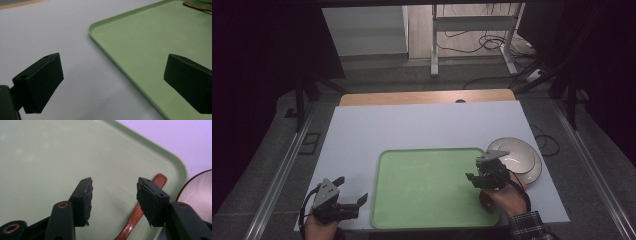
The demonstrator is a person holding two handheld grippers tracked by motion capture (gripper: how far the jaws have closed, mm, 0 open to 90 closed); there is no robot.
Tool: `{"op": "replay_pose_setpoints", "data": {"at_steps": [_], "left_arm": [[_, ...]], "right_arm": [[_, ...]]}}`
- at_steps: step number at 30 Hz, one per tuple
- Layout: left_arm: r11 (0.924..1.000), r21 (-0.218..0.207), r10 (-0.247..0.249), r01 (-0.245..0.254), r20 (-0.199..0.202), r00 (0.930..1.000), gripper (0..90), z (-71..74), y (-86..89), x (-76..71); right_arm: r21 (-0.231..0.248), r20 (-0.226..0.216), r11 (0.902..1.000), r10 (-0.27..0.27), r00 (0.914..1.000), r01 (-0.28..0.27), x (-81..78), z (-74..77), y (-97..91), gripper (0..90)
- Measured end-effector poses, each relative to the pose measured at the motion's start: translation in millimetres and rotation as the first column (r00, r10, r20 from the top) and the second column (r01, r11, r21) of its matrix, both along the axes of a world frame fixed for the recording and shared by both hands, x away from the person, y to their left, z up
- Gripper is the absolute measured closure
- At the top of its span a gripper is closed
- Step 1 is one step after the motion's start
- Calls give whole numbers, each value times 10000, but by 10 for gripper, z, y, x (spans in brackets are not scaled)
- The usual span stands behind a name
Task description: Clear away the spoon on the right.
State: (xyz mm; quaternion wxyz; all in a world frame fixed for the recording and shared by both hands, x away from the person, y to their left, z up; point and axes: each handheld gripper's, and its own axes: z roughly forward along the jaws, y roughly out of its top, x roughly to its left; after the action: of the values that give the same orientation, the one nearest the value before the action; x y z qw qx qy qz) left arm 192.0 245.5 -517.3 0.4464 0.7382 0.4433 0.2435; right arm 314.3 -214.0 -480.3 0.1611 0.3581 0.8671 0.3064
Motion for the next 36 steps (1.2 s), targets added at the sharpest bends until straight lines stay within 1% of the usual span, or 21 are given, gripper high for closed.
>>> {"op": "replay_pose_setpoints", "data": {"at_steps": [5, 14, 17, 21, 25, 27, 36], "left_arm": [[10000, -3, 5, -5, 10, 10000, 24, 0, 2, 0], [10000, -5, 10, -10, 9, 10000, 24, -1, 2, 1], [10000, 1, 2, -2, 1, 10000, 24, 0, 1, 0], [10000, -15, 9, -9, 19, 10000, 24, 0, 2, 0], [10000, 6, -7, 7, 5, 10000, 24, 1, -2, 0], [10000, -5, -15, 15, -3, 10000, 24, 0, -1, 1], [10000, -43, -44, 44, 3, 10000, 24, 0, -1, 1]], "right_arm": [[109, 266, 9999, -97, 9996, 94, -29, 56, -14, 409], [340, 561, 9991, -255, 9981, 236, -76, 109, -73, 318], [304, 668, 9992, -283, 9974, 263, -95, 124, -90, 285], [379, 847, 9985, -424, 9955, 393, -127, 151, -138, 258], [657, 942, 9969, -503, 9943, 442, -163, 163, -181, 240], [681, 1036, 9970, -444, 9936, 374, -179, 167, -196, 227], [879, 1088, 9959, -317, 9936, 221, -259, 155, -246, 163]]}}
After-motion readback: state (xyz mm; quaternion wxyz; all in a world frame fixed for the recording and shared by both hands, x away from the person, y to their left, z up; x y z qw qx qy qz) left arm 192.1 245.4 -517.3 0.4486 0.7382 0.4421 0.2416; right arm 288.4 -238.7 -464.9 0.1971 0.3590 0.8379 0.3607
